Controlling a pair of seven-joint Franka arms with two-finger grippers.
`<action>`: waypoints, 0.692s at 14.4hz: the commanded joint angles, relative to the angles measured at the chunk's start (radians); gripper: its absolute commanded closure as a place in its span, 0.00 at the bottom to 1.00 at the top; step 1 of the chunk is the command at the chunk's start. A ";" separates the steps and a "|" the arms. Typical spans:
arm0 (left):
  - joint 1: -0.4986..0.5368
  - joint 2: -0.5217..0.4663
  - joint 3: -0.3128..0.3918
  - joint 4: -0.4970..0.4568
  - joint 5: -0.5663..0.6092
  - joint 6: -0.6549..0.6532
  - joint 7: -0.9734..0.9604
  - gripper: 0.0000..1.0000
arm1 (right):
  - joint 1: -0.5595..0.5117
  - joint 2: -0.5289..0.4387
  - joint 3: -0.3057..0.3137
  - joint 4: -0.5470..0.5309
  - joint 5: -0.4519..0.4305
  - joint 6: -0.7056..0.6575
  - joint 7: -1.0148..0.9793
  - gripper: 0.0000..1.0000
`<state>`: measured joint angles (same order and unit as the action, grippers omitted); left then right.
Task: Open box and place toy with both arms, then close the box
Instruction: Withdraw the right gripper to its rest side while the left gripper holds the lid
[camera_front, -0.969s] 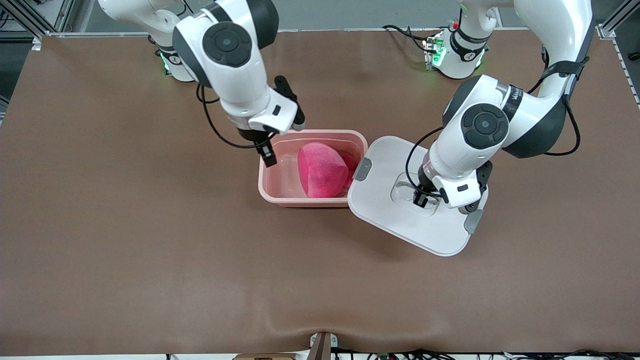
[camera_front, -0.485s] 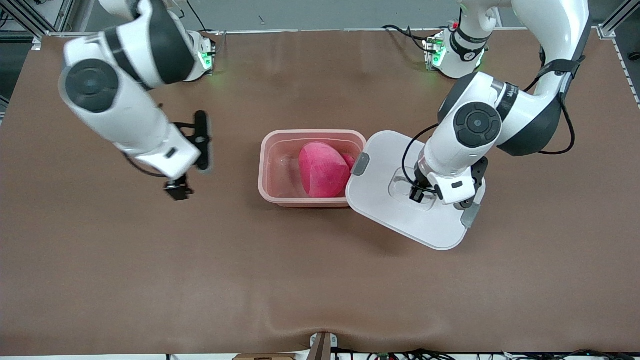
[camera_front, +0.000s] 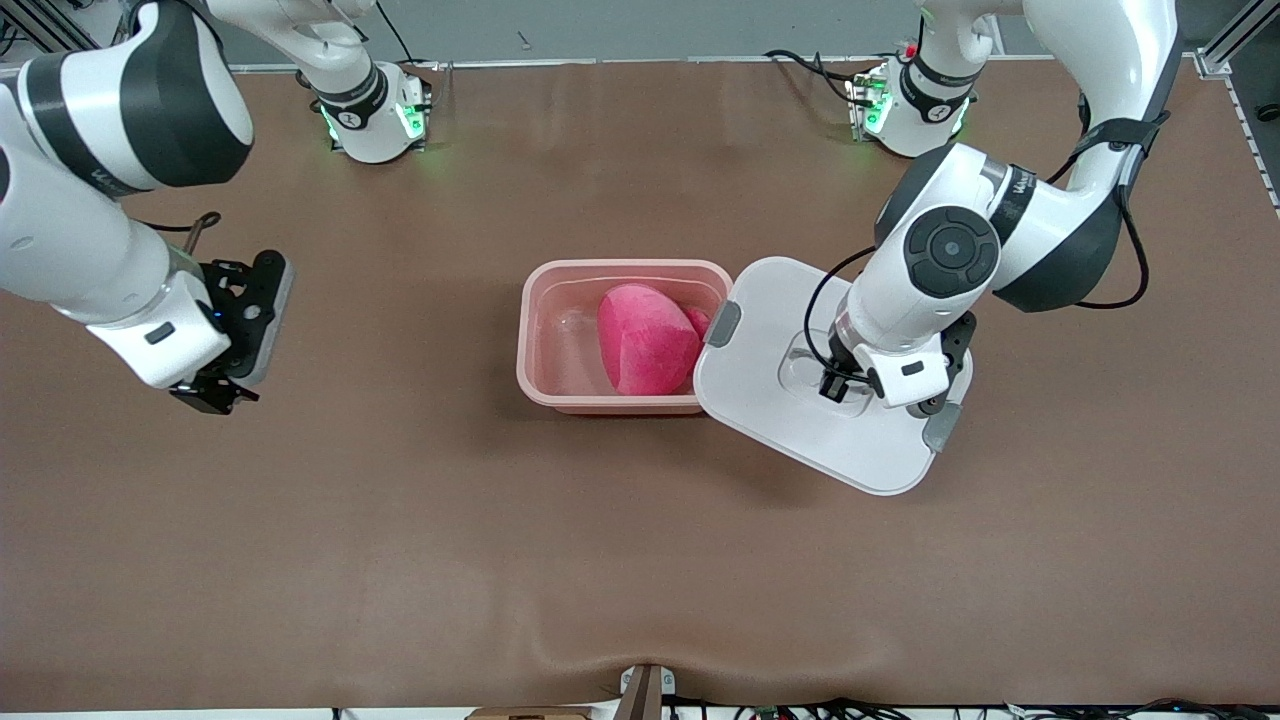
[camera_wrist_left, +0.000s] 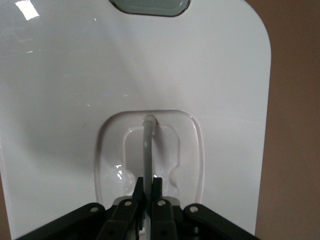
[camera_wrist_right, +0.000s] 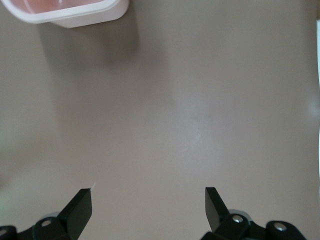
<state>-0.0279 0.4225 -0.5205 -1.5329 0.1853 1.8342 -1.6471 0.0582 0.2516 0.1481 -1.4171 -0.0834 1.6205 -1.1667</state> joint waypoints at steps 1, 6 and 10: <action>0.002 -0.022 -0.001 -0.009 -0.020 -0.018 0.013 1.00 | -0.024 -0.055 0.018 -0.023 0.001 -0.011 0.180 0.00; 0.002 -0.022 -0.012 -0.010 -0.020 -0.019 0.009 1.00 | -0.064 -0.167 0.010 -0.124 0.001 0.035 0.558 0.00; 0.000 -0.021 -0.012 -0.010 -0.021 -0.021 0.003 1.00 | -0.152 -0.238 0.007 -0.166 0.001 0.027 0.766 0.00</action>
<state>-0.0302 0.4225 -0.5308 -1.5347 0.1853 1.8281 -1.6471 -0.0318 0.0846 0.1430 -1.5134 -0.0834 1.6340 -0.4680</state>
